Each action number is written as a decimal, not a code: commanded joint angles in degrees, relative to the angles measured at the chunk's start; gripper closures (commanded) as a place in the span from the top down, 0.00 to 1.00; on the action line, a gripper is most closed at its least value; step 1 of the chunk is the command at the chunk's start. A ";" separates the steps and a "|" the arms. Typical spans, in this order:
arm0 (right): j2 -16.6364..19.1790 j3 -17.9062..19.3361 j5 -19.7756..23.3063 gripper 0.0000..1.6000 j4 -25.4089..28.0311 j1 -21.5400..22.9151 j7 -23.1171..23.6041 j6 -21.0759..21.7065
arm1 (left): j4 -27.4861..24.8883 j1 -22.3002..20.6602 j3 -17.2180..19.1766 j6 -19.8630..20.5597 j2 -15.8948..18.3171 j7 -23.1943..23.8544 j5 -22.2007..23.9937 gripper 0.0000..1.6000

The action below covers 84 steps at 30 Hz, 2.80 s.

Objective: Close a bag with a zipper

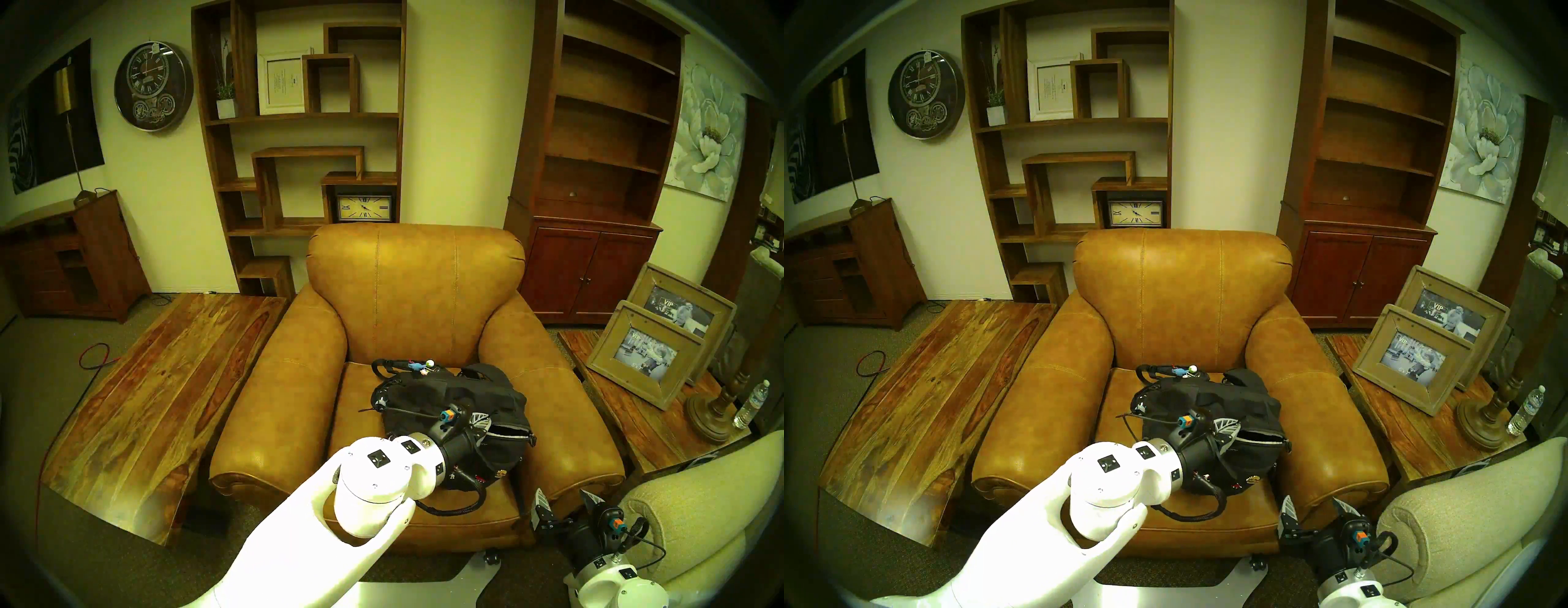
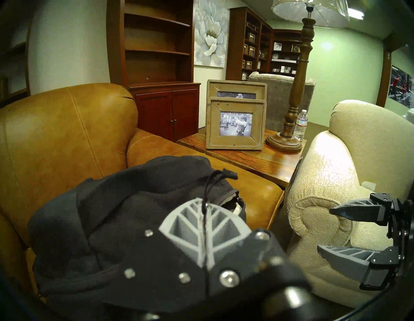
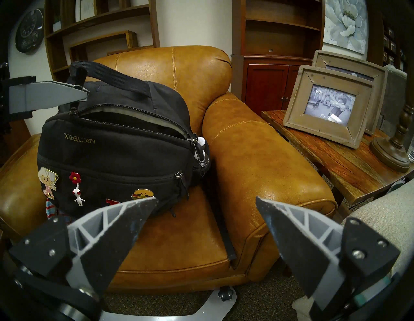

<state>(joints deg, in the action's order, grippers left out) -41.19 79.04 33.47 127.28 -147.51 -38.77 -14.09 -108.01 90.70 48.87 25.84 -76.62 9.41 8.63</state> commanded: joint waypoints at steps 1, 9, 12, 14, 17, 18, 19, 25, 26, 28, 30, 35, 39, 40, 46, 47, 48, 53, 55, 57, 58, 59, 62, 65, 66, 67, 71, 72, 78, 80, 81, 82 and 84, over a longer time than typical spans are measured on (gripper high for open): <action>-0.15 0.03 0.11 1.00 0.76 0.05 0.01 -0.23 | -0.27 -4.10 -4.44 -2.65 -0.52 0.68 -0.08 0.00; -0.15 0.03 0.12 1.00 0.78 0.04 0.01 -0.23 | 0.50 -5.24 -6.32 -3.99 0.01 -0.65 -0.82 0.00; -0.15 0.04 0.13 1.00 0.78 0.03 0.01 -0.23 | -0.18 -4.28 -5.72 -4.69 0.54 -0.87 -1.56 0.00; -0.14 0.04 0.13 1.00 0.78 0.03 0.01 -0.23 | -0.49 -3.67 -5.17 -4.91 0.61 -0.94 -1.36 0.00; -0.15 0.04 0.13 1.00 0.78 0.03 0.01 -0.23 | -1.68 -2.22 -3.45 -5.89 1.68 -1.03 0.00 0.00; -0.15 0.03 0.12 1.00 0.77 0.04 0.01 -0.23 | -2.95 -1.33 -2.17 -6.84 2.83 -0.19 1.25 0.28; -0.15 0.03 0.12 1.00 0.77 0.04 0.01 -0.23 | -2.95 -1.33 -2.17 -6.84 2.83 -0.19 1.25 0.28; -0.15 0.02 0.10 1.00 0.75 0.06 0.01 -0.23 | -6.75 1.22 2.19 -9.67 6.06 1.75 5.12 0.85; -0.15 0.02 0.10 1.00 0.75 0.06 0.02 -0.23 | -7.86 2.01 3.26 -9.79 6.79 2.31 6.39 0.85; -0.15 0.02 0.10 1.00 0.75 0.06 0.01 -0.23 | -9.42 3.13 5.09 -10.21 8.56 2.77 7.50 0.98; -0.15 0.02 0.10 1.00 0.75 0.06 0.01 -0.23 | -10.99 4.98 7.61 -10.58 10.33 3.35 9.61 1.00; -0.15 0.01 0.09 1.00 0.73 0.07 0.02 -0.22 | -13.65 8.46 11.59 -11.03 13.83 4.52 12.63 1.00; -0.14 0.00 0.07 1.00 0.71 0.09 0.02 -0.22 | -14.63 11.91 16.06 -12.39 17.37 5.90 14.56 1.00; -0.14 0.00 0.07 1.00 0.71 0.09 0.02 -0.22 | -14.43 12.59 16.95 -12.82 18.07 6.81 14.98 1.00; -0.14 -0.02 0.06 1.00 0.68 0.11 0.02 -0.21 | -12.75 17.15 20.87 -15.37 22.75 9.03 17.75 1.00; -0.14 -0.01 0.06 1.00 0.68 0.11 0.02 -0.21 | -12.77 17.98 21.42 -16.12 23.60 9.41 18.29 1.00; -0.14 -0.01 0.06 1.00 0.69 0.10 0.02 -0.21 | -12.79 18.62 21.86 -16.89 24.25 9.79 18.80 1.00; -0.14 -0.01 0.06 1.00 0.69 0.11 0.02 -0.21 | -11.01 21.68 25.27 -21.00 26.91 9.18 20.23 1.00; 0.15 -0.93 -0.82 1.00 1.78 0.40 0.51 0.25 | -9.79 23.01 26.90 -22.58 26.94 9.37 21.48 1.00; -0.12 -1.63 -1.25 1.00 2.68 0.69 0.32 0.73 | -9.17 24.43 28.25 -24.32 27.20 10.08 22.05 1.00; -0.67 -2.93 -1.25 1.00 3.22 2.32 0.50 1.69 | -7.92 25.91 30.07 -26.23 26.66 10.30 22.14 1.00; -0.84 -3.34 -1.42 1.00 3.32 2.79 0.35 2.09 | -7.53 26.34 30.56 -27.14 26.55 10.81 22.43 1.00; -1.94 -5.72 -1.59 1.00 3.80 5.69 0.92 3.86 | -5.91 26.35 31.27 -29.92 26.46 11.70 21.88 1.00; -3.86 -7.13 -1.65 1.00 4.13 7.92 2.14 5.81 | -4.51 26.16 31.69 -31.84 26.54 12.74 22.29 1.00; -4.34 -7.92 -1.18 1.00 4.22 8.85 3.94 6.37 | -3.89 25.91 31.86 -32.24 26.31 12.64 22.37 1.00; -5.12 -8.89 -1.39 1.00 3.97 10.19 3.98 7.23 | -3.43 25.81 31.96 -32.76 26.29 12.98 22.52 1.00; -7.16 -10.19 -1.76 1.00 4.45 11.87 5.51 9.44 | -2.57 25.25 32.19 -33.15 26.06 13.70 23.57 1.00; -7.95 -10.54 -1.98 1.00 4.34 12.47 5.78 10.16 | -2.34 25.16 32.24 -33.47 26.04 13.98 23.75 1.00; -12.46 -10.98 -3.85 1.00 4.32 16.28 7.38 14.90 | -2.05 24.25 32.81 -33.10 26.77 16.45 25.56 1.00; -12.95 -11.60 -3.91 1.00 3.85 17.64 7.24 15.61 | -1.97 24.22 32.86 -33.14 26.78 16.73 25.76 1.00; -13.39 -10.68 -4.44 1.00 4.54 16.90 7.66 15.90 | -1.93 24.20 32.88 -33.14 26.78 16.86 25.85 1.00; -14.36 -11.23 -4.65 1.00 4.13 18.39 7.56 16.82 | -1.85 24.17 32.92 -33.19 26.80 17.11 26.04 1.00; -15.51 -11.16 -5.28 1.00 4.12 19.10 8.01 17.84 | -1.74 24.12 32.97 -33.23 26.81 17.45 26.29 1.00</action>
<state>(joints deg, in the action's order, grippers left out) -51.75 67.74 29.74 130.35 -133.34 -31.63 1.54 -109.30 115.38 81.24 -6.54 -49.81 25.72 33.63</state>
